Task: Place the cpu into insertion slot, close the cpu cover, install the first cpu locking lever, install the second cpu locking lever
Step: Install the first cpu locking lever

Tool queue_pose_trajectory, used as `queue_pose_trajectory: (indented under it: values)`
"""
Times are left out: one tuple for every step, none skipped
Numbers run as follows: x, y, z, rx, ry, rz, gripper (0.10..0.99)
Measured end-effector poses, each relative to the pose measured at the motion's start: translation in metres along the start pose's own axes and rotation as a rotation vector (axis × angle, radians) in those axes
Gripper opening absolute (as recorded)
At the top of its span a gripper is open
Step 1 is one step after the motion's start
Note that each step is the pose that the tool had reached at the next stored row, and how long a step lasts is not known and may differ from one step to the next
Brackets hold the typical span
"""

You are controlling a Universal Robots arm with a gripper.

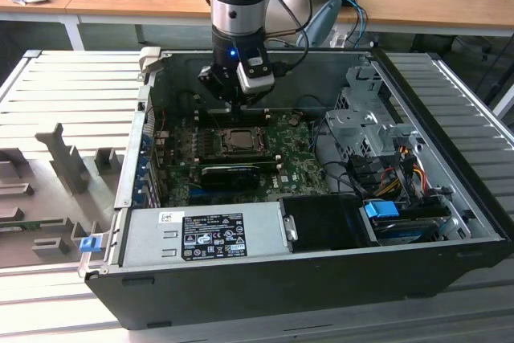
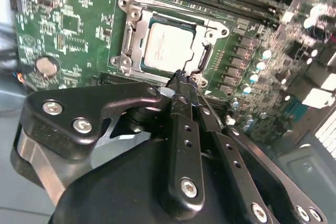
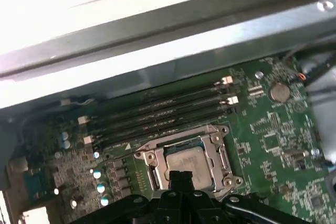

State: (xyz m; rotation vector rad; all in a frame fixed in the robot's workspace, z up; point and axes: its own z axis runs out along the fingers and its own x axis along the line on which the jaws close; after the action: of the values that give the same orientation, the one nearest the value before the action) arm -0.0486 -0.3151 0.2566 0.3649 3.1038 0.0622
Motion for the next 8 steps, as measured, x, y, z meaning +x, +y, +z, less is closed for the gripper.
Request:
queue_pose_trajectory:
  values:
    - [0.0000, 0.0000, 0.0000, 0.000, 0.0014, -0.033, 0.106]
    - [0.0000, 0.0000, 0.0000, -0.001, 0.0027, -0.064, 0.106]
    - [0.0000, 0.0000, 0.0000, -0.001, 0.0041, -0.098, 0.106]
    - [0.0000, 0.0000, 0.0000, -0.001, 0.0049, -0.118, 0.106]
    - [0.0000, 0.0000, 0.0000, -0.001, 0.0060, -0.142, 0.106]
    - [0.0000, -0.0001, 0.0001, -0.002, 0.0070, -0.167, 0.106]
    - [0.0000, -0.0001, 0.0002, -0.002, 0.0078, -0.186, 0.106]
    - [0.0000, 0.0000, 0.0003, -0.002, 0.0089, -0.213, 0.106]
